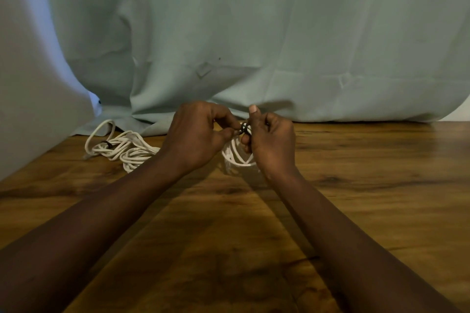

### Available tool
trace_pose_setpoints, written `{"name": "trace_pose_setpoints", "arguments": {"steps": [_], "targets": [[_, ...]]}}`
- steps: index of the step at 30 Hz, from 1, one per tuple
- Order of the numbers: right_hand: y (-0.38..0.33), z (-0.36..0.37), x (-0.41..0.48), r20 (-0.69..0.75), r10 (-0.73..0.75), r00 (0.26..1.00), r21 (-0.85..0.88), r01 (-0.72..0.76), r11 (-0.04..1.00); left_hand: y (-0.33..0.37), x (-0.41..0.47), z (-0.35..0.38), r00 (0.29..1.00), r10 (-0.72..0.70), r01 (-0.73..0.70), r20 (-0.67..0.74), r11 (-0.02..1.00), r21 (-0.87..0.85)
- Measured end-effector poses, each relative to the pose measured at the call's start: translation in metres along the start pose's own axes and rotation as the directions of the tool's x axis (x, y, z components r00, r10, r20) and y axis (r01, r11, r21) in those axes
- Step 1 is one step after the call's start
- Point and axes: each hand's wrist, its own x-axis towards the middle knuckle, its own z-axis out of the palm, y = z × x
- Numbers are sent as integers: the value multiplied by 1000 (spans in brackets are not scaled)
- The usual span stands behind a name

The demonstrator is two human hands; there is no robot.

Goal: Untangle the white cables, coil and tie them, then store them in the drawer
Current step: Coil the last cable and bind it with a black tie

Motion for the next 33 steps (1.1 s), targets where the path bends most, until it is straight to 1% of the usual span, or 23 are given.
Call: {"name": "trace_pose_setpoints", "arguments": {"steps": [3, 7, 9, 11, 14, 18, 20, 24, 27, 33], "targets": [[0, -1, 0, 42, -30, 999, -60, 32, 998, 0, -1, -1, 1000, -4, 4, 29, 1000, -4], [2, -3, 0, 75, -110, 991, -213, 123, 969, -2, -3, 0, 999, -11, 10, 49, 1000, 22], [3, -3, 1, 94, -122, 988, -243, 142, 960, -2, -4, 1, 998, -12, 11, 58, 1000, 21], [3, -4, 2, 109, -108, 988, -231, 130, 964, -3, -4, 0, 997, -2, 2, 71, 1000, 3], [6, -4, 4, 112, -81, 990, -195, 102, 975, -5, -4, -1, 997, -25, 29, 74, 998, -50], [8, -4, 6, 97, -1, 995, -45, 5, 999, -5, -2, -1, 998, -40, 42, 48, 998, -53], [7, -4, 5, 90, 6, 996, -30, -4, 1000, -4, -2, -3, 997, -40, 42, 67, 998, -36], [6, -4, 5, 101, -26, 995, -41, 30, 999, -1, -1, -9, 994, 6, -4, 113, 1000, -20], [6, -5, 4, 96, -25, 995, -43, 29, 999, -1, -2, -8, 993, 9, -4, 115, 999, -45], [9, -2, 4, 57, 126, 990, 76, -130, 989, -7, -4, 0, 997, -17, 21, 71, 998, -60]]}}
